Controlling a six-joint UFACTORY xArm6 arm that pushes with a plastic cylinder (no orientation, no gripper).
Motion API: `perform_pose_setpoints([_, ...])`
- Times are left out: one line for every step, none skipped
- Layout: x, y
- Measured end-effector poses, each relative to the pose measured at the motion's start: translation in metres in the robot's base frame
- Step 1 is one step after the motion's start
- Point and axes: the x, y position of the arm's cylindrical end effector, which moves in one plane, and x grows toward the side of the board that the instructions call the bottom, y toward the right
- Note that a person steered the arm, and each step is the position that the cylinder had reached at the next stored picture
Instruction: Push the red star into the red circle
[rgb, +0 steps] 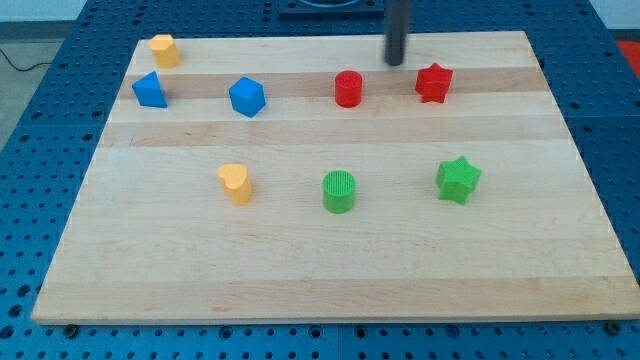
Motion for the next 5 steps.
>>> perform_pose_setpoints([0.0, 0.103])
perform_pose_setpoints([0.038, 0.164])
perform_pose_setpoints([0.08, 0.159])
perform_pose_setpoints([0.093, 0.113])
perform_pose_setpoints([0.072, 0.049])
